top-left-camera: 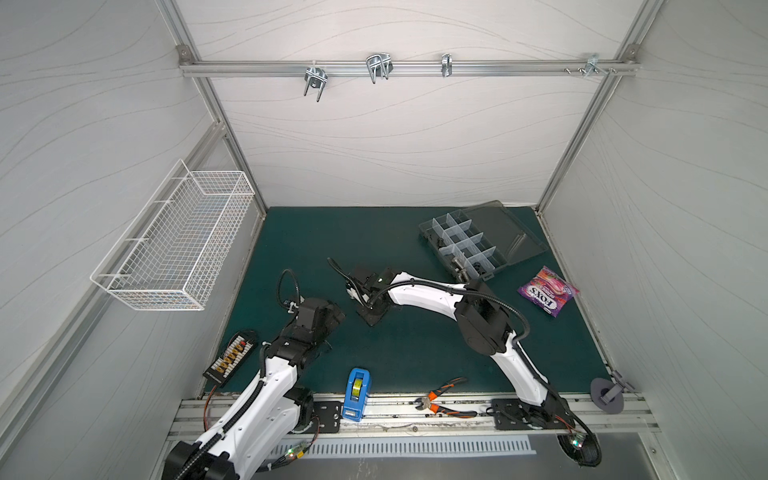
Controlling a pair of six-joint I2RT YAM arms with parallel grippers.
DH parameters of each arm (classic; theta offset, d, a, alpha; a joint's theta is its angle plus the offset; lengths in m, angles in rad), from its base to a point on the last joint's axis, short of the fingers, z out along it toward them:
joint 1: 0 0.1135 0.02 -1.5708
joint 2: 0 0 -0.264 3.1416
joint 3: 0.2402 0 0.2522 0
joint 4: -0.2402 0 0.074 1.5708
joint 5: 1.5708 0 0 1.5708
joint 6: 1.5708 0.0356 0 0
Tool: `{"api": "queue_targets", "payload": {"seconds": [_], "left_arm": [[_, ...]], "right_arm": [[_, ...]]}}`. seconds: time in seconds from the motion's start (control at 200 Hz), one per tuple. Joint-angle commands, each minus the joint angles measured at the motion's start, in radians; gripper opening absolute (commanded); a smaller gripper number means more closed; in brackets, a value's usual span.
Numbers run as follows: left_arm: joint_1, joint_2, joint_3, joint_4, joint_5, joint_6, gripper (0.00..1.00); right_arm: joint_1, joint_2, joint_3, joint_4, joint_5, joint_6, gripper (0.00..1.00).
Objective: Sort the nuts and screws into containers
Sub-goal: 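Lift the screw with the right gripper and carry it to the organizer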
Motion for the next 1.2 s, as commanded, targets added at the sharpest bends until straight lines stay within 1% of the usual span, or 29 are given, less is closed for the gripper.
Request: {"api": "queue_targets", "payload": {"seconds": [0.0,0.24,0.48,0.69,0.945,1.045,1.195], "left_arm": [[0.005,0.005,0.010,0.040,0.002,-0.007,0.99],[0.005,0.023,0.011,0.054,0.011,-0.003,0.99],[0.005,0.039,0.012,0.060,0.022,-0.002,0.99],[0.005,0.036,0.014,0.058,0.022,0.002,0.99],[0.005,0.034,0.015,0.052,0.021,0.003,0.99],[0.005,0.033,0.016,0.052,0.023,0.004,0.99],[0.005,0.032,0.018,0.049,0.024,0.003,0.99]], "right_arm": [[-0.014,-0.072,-0.020,-0.022,0.003,0.017,0.00],[-0.069,-0.149,-0.078,0.004,-0.017,0.047,0.00],[-0.162,-0.224,-0.130,0.016,-0.008,0.053,0.00],[-0.296,-0.282,-0.152,0.015,0.005,0.042,0.00],[-0.505,-0.332,-0.152,0.012,0.010,0.024,0.00],[-0.576,-0.333,-0.141,0.011,0.010,0.017,0.00],[-0.654,-0.310,-0.105,0.002,0.029,0.007,0.00]]}}
